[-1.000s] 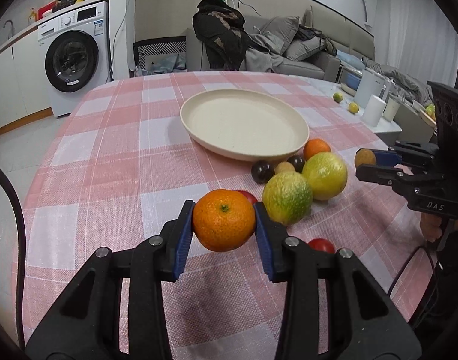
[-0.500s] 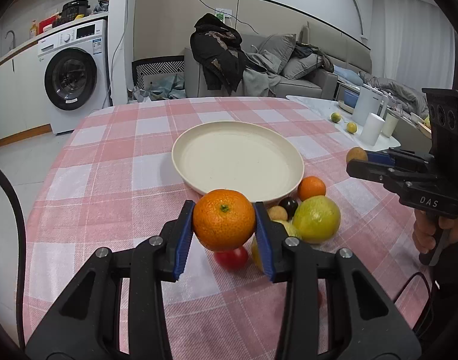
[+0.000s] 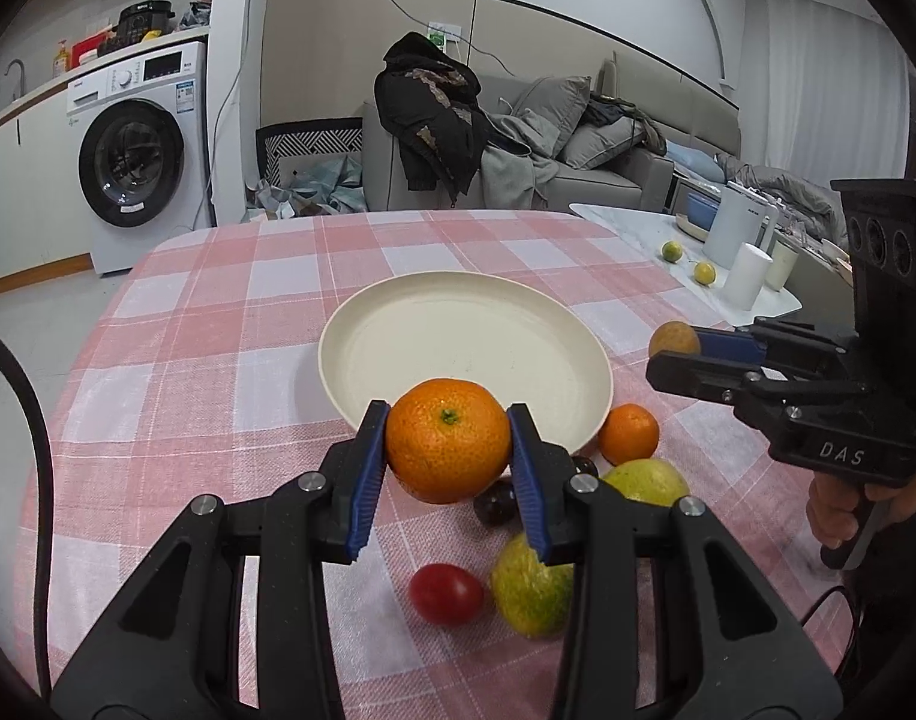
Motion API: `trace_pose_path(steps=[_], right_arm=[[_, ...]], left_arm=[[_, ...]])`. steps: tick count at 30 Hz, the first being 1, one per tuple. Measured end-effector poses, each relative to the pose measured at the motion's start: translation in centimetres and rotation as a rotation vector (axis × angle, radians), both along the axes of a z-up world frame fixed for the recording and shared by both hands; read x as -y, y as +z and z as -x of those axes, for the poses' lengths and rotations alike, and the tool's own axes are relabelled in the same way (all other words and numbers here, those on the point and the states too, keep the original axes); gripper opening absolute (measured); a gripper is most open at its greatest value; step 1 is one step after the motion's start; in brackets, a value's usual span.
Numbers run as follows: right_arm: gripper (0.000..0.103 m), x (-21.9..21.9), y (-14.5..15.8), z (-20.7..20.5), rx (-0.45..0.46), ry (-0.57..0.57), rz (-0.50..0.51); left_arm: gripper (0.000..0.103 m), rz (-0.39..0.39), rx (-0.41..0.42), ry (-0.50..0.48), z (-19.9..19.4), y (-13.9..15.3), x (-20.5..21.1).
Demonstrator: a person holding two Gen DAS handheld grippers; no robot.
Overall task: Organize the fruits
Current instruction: 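Carry the mandarin and kiwi over the cream plate and open both tools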
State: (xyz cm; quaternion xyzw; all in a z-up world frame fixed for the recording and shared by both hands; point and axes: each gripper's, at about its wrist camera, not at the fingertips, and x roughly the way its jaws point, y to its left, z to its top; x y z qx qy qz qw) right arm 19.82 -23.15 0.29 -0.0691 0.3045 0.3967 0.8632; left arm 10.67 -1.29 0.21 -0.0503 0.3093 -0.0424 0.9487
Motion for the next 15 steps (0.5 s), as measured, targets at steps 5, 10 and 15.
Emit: trace_pose_path(steps=[5, 10, 15], right_arm=[[0.029, -0.8, -0.6, -0.9, -0.020, -0.006, 0.013], [0.029, -1.8, -1.7, -1.8, -0.056, -0.002, 0.026], [0.029, -2.3, -2.6, -3.0, -0.091, -0.016, 0.034]], left_arm=[[0.036, -0.019, -0.004, 0.008, -1.7, -0.9, 0.3], [0.036, -0.024, -0.027, 0.005, -3.1, -1.7, 0.5], [0.036, -0.032, -0.032, -0.001, -4.0, -2.1, 0.6]])
